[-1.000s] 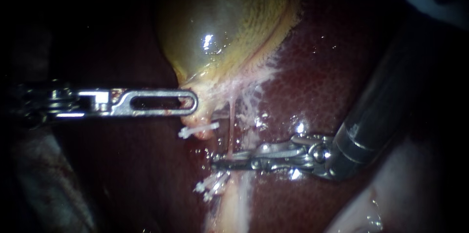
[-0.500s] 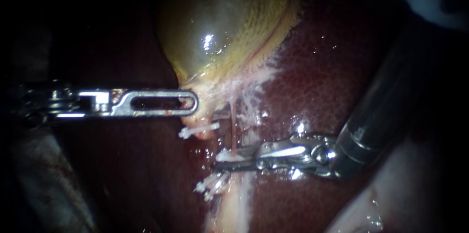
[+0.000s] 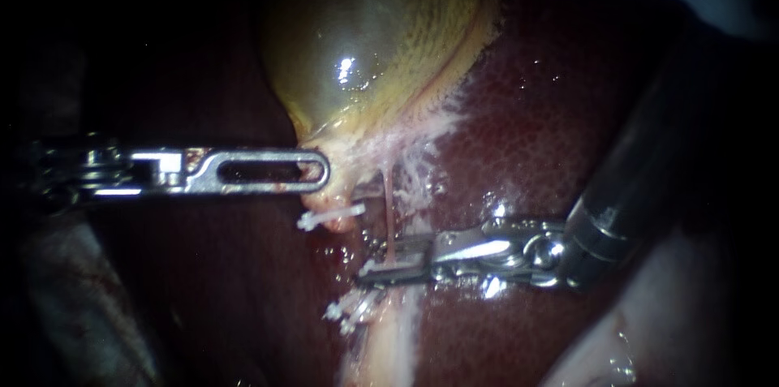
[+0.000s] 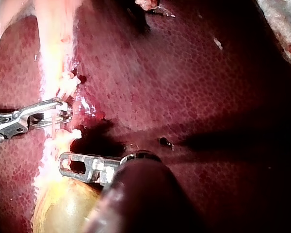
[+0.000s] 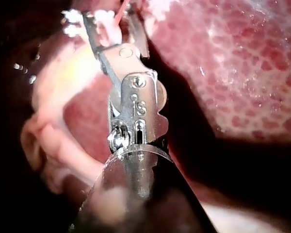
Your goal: Going back first clip right tube
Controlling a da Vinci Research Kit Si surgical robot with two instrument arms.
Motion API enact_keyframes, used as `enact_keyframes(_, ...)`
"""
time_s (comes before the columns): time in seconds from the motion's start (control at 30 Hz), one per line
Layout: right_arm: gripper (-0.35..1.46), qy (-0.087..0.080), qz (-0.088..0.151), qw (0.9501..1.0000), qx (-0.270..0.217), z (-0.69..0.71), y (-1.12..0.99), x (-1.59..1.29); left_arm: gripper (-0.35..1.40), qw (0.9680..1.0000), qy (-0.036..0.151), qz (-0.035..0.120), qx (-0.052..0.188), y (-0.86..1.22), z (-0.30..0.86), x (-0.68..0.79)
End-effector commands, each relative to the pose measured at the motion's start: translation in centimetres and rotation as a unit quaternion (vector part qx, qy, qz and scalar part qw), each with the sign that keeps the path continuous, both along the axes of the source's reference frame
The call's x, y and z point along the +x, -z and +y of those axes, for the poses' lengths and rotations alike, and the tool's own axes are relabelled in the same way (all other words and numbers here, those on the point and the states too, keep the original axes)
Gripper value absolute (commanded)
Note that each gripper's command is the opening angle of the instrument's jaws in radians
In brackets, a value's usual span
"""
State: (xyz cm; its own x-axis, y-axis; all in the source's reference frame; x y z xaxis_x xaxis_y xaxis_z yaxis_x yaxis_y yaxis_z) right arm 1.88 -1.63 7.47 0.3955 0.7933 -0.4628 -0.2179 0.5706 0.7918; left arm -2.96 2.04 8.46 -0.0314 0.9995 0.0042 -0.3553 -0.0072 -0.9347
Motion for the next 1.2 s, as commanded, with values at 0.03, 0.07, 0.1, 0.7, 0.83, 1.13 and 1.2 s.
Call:
enact_keyframes(0.03,0.42,0.005,0.002,1.0000,-0.008,0.02,0.01,-0.03,-0.35,1.0000,0.000,0.000,0.000,0.00,0.00,0.00)
enact_keyframes(0.07,0.42,0.008,0.003,0.9999,-0.013,0.04,0.02,-0.05,-0.35,1.0000,0.000,0.000,0.000,0.00,0.00,0.00)
enact_keyframes(0.1,0.42,0.011,0.004,0.9998,-0.018,0.05,0.03,-0.08,-0.35,1.0000,0.000,0.000,0.000,0.00,0.00,0.00)
enact_keyframes(0.7,0.44,0.034,0.019,0.9968,-0.070,0.20,0.40,-0.53,-0.35,1.0000,0.000,0.000,0.000,-0.01,0.01,-0.02)
enact_keyframes(0.83,0.44,0.028,0.030,0.9960,-0.080,0.25,0.53,-0.62,-0.35,1.0000,0.000,0.000,0.000,-0.02,0.01,-0.02)
enact_keyframes(1.13,0.45,0.027,0.021,0.9925,-0.117,0.34,0.69,-1.00,-0.35,1.0000,0.001,0.000,-0.001,-0.05,0.01,-0.04)
enact_keyframes(1.2,0.46,0.026,0.018,0.9916,-0.125,0.37,0.70,-1.08,-0.35,1.0000,0.001,0.000,-0.001,-0.05,0.02,-0.05)
